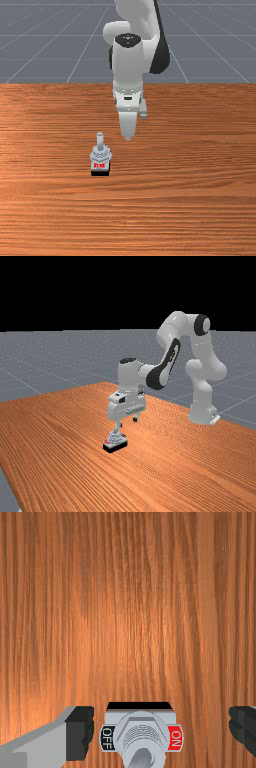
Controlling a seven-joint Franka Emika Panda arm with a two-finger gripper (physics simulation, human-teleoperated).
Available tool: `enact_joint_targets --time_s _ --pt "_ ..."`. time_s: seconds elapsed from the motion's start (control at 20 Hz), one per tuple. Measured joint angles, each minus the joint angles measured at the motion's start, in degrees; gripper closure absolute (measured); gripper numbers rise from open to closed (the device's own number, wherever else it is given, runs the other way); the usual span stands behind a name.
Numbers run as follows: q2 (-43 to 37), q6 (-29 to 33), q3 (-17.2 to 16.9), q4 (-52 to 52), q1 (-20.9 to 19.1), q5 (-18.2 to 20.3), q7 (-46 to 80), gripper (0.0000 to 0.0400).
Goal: Turn on the trigger
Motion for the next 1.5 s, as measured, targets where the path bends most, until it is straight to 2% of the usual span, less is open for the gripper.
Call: enact_joint_targets --time_s 0.05,0.1,0.15,0.2,0.25,0.45,0.55,0.8,1.0,1.1,1.15,1.3,1.35,1.4,1.45,1.5 --pt "-1.83 -9.62 -0.01 3.59 0.00 0.03 0.00 0.0157" --pt "-5.06 -19.32 -0.01 9.60 0.00 0.03 0.00 0.0252" --pt "-6.44 -29.70 -0.01 18.80 0.01 0.03 0.01 0.0310" --pt "-4.40 -41.67 0.00 33.15 0.02 0.03 0.02 0.0345" --pt "-6.13 -41.52 -0.02 34.55 -0.01 0.04 0.02 0.0367" --pt "-6.64 -41.45 0.06 34.75 0.02 0.02 -0.37 0.0395" --pt "-6.70 -41.20 0.10 34.46 -0.14 0.82 -0.31 0.0398" --pt "-6.62 -40.97 0.09 34.09 -0.02 0.10 -0.57 0.0400" --pt "-5.45 -42.85 0.04 35.68 0.03 0.12 -0.07 0.0400" --pt "-6.64 -40.05 0.27 32.83 -0.63 2.77 -1.18 0.0400" --pt "-9.80 -32.29 0.05 26.42 -0.11 0.45 -0.26 0.0400" --pt "-12.43 -22.03 0.05 18.52 -0.13 0.51 -0.36 0.0400" --pt "-8.51 -32.07 -0.68 24.57 1.77 -8.04 4.20 0.0400" --pt "-8.48 -29.77 -0.65 22.59 1.65 -7.33 4.02 0.0400" --pt "-8.37 -27.01 -0.59 20.58 0.79 -0.78 6.84 0.0400" --pt "-7.86 -25.65 -0.92 18.97 2.02 -8.21 5.40 0.0400"
